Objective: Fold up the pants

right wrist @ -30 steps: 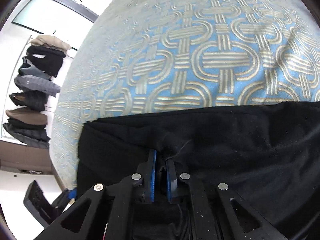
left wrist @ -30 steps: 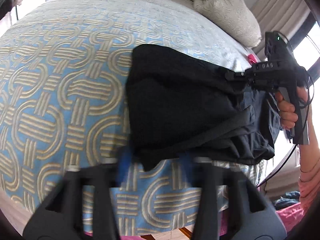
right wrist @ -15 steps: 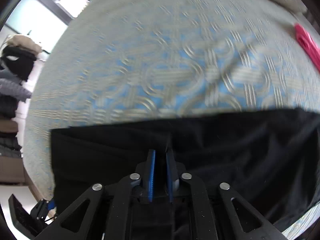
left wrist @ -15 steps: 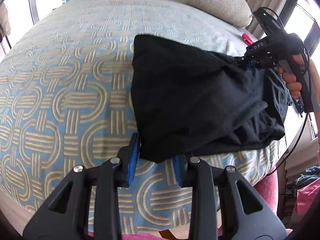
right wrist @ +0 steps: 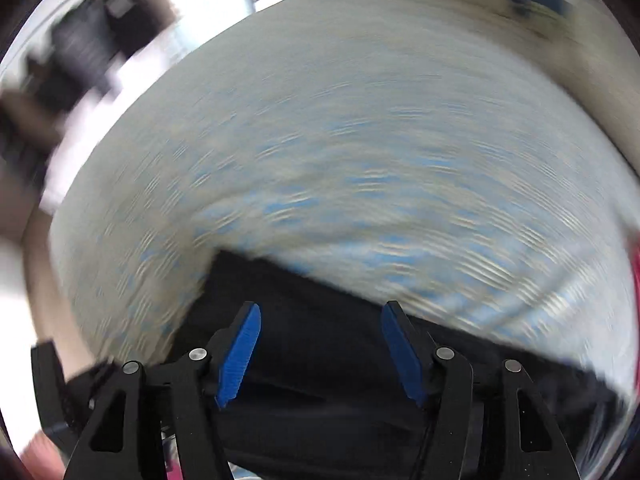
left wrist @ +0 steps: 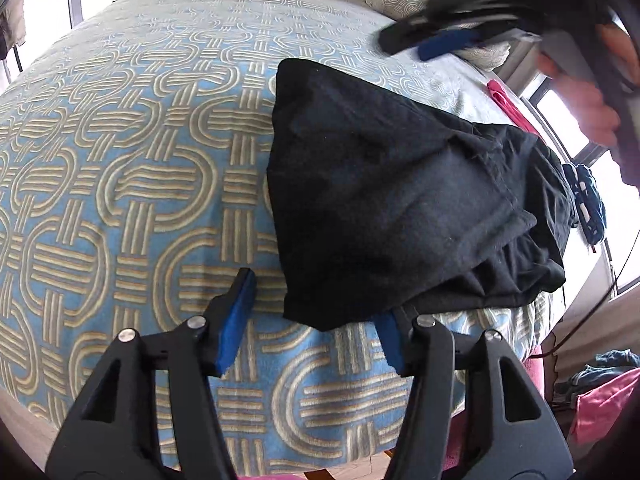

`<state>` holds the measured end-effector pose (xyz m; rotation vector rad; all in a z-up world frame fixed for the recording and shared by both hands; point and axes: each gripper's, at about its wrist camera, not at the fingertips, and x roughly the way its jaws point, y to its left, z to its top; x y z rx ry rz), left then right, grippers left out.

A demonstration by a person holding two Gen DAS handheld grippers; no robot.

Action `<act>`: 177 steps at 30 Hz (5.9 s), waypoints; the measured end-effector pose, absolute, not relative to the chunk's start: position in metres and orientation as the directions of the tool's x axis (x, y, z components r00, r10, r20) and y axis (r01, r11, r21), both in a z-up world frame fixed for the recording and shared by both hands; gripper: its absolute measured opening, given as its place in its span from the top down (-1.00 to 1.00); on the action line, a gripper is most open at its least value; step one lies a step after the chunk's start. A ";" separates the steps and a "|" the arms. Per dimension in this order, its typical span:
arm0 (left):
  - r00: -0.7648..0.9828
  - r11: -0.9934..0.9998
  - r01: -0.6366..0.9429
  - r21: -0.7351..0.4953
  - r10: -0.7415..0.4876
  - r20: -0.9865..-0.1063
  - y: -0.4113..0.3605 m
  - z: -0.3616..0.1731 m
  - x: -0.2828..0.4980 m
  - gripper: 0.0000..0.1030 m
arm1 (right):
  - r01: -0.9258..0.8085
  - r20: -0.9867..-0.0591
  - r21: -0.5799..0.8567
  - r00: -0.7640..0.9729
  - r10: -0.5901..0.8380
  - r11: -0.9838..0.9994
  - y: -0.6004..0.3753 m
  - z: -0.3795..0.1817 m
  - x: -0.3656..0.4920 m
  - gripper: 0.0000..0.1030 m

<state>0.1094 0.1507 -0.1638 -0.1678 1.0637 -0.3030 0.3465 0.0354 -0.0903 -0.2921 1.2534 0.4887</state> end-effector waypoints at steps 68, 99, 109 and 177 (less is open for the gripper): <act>0.392 0.920 0.383 -0.082 -0.243 -0.887 -0.031 -0.141 0.175 -0.31 | 0.557 -0.732 0.659 0.629 0.261 0.506 -0.457 -0.181 0.108 -0.48; 0.556 0.942 -0.137 -0.305 -0.181 -0.811 0.218 -0.110 0.127 -0.32 | -0.295 -0.669 0.028 0.704 0.237 0.955 -0.065 0.002 0.176 0.71; 0.534 0.920 -0.173 -0.352 -0.213 -0.818 0.264 -0.137 0.091 -0.32 | -0.525 -0.843 -0.294 0.537 0.042 0.799 0.096 -0.168 0.176 0.58; 0.463 0.888 0.180 -0.423 -0.456 -0.760 0.181 -0.126 0.099 -0.31 | -0.114 -0.881 0.362 0.284 0.380 0.925 -0.109 -0.111 0.142 0.12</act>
